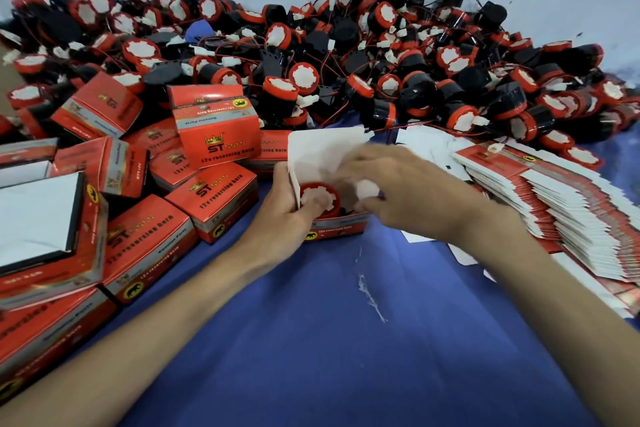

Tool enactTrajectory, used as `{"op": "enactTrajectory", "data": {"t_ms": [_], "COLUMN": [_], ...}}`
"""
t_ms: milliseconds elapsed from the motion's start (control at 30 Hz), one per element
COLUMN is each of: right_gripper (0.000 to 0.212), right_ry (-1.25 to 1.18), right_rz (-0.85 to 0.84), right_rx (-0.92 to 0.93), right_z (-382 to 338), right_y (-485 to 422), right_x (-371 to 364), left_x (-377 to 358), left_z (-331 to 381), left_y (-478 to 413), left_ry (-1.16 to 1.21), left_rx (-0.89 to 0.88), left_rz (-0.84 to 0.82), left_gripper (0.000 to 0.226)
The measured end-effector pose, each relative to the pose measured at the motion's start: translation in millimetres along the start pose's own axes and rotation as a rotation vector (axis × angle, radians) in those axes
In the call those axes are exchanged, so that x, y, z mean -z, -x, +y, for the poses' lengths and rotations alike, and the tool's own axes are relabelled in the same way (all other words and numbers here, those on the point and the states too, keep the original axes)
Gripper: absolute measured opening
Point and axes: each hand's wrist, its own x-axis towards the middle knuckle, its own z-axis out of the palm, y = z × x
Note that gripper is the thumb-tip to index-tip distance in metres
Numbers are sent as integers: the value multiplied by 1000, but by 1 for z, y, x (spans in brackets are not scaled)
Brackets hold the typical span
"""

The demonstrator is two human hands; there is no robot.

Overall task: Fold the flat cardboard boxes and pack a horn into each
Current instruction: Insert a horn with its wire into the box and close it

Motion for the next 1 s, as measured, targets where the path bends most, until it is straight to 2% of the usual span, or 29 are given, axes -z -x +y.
{"op": "enactTrajectory", "data": {"t_ms": [67,167,233,300,333,467,600,733,833,933,1000], "right_gripper": [38,21,25,22,19,16,22,31,25,8,17], "right_ry": [94,335,239,26,-26,89,69,78,-5,-16,0], "right_rz": [36,-39,77,247,260,72,84,-45,-34,43,76], "right_rx": [-105,-280,-232,-170,-141,-66,5,21,-14,-16,-19], "right_z": [4,2,-5,-16,-22,-29,-24,-15,-17,-19,-19], "right_y": [13,29,26,15,7,-22,-28,-26,-26,-27,-25], "right_x": [15,34,37,34,29,-5,-19,-22,-17,-16,-18], "left_x": [2,2,1,-1,-1,3,2,3,4,8,12], "left_z": [-1,-2,-1,1,2,5,7,0,-2,-3,-3], "left_y": [-3,-6,-8,-9,-9,-11,-12,-7,-3,1,3], "left_ry": [4,-15,-35,-58,-71,-112,-130,-117,-186,-96,-76], "left_rx": [26,90,123,140,143,130,54,-52,-81,-146,-207], "left_rz": [11,29,20,-3,-13,-83,-105,-111,-115,-125,-124], "left_gripper": [36,37,39,42,43,43,50,58,71,89,99]}}
